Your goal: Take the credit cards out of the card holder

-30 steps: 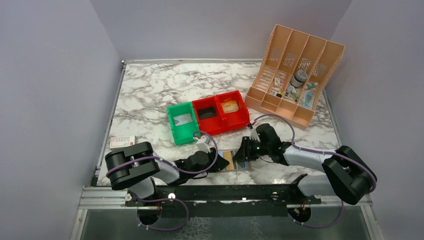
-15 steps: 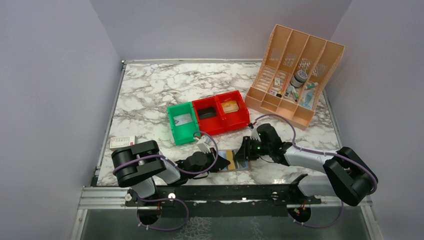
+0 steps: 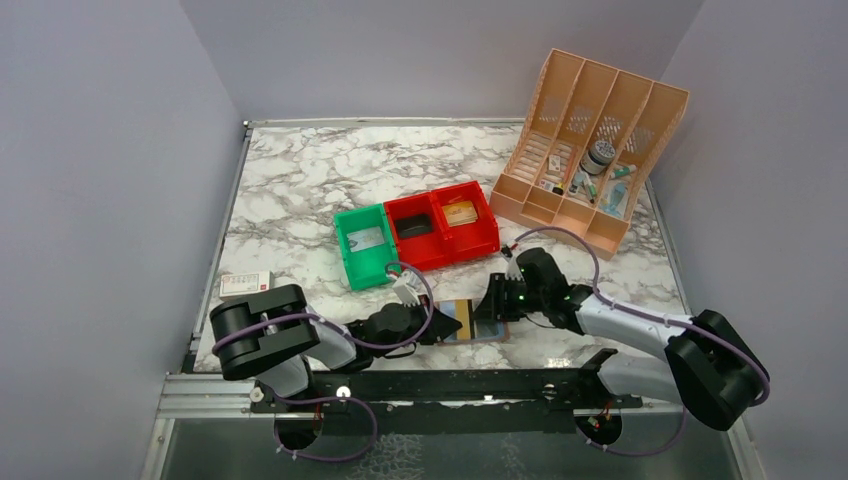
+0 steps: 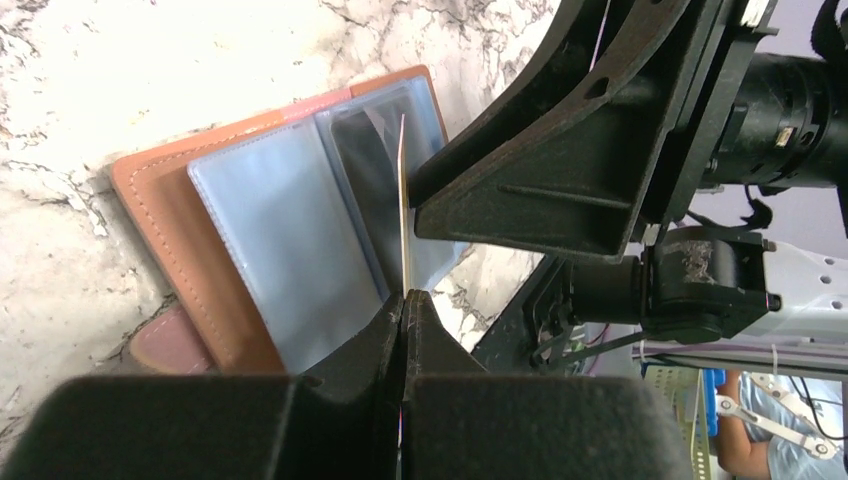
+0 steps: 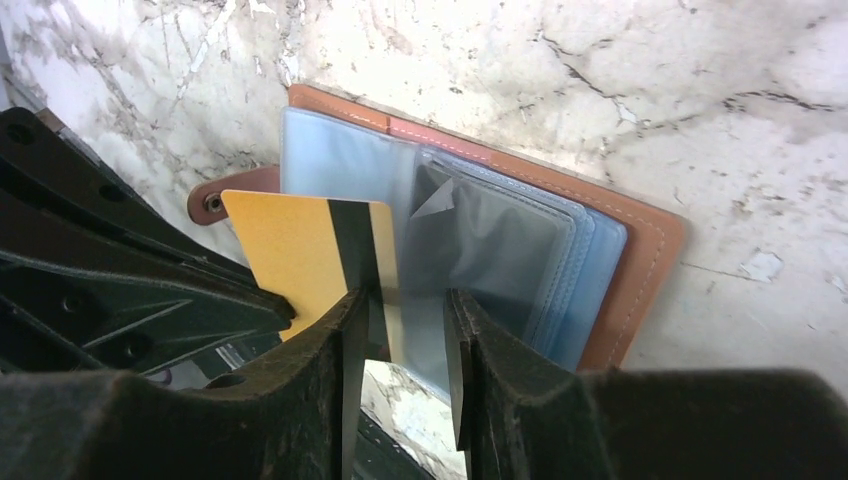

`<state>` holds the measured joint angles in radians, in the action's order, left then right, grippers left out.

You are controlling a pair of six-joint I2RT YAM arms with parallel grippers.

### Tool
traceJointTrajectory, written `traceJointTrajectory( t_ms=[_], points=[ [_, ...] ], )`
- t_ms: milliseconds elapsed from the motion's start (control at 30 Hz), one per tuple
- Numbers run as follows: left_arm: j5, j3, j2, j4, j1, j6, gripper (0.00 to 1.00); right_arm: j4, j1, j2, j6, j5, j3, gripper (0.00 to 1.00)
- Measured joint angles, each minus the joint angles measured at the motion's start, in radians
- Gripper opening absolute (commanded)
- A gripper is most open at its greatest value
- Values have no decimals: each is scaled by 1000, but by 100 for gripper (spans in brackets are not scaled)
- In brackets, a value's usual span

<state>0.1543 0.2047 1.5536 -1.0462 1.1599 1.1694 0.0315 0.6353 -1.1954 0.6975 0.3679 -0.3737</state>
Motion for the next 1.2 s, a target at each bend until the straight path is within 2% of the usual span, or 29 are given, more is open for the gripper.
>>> traceJointTrajectory(
  t_ms=[233,500,700,867,1067,1200],
  points=[
    [3,0,-96,121,1,-14,0,74,0,64,-26,-25,-34,48],
    [14,1,-187,237,3,-48,0,64,0,219,-36,-68,-31,64],
    [14,1,-261,272,3,-87,0,24,0,364,-64,-159,12,65],
    [14,1,-332,276,3,-124,0,12,0,367,-110,-190,2,66],
    [16,-14,-431,293,3,-150,0,-85,-3,253,-137,-64,-1,66],
    [27,-21,-510,345,3,-166,0,-165,-6,248,-130,13,2,66]
  ],
)
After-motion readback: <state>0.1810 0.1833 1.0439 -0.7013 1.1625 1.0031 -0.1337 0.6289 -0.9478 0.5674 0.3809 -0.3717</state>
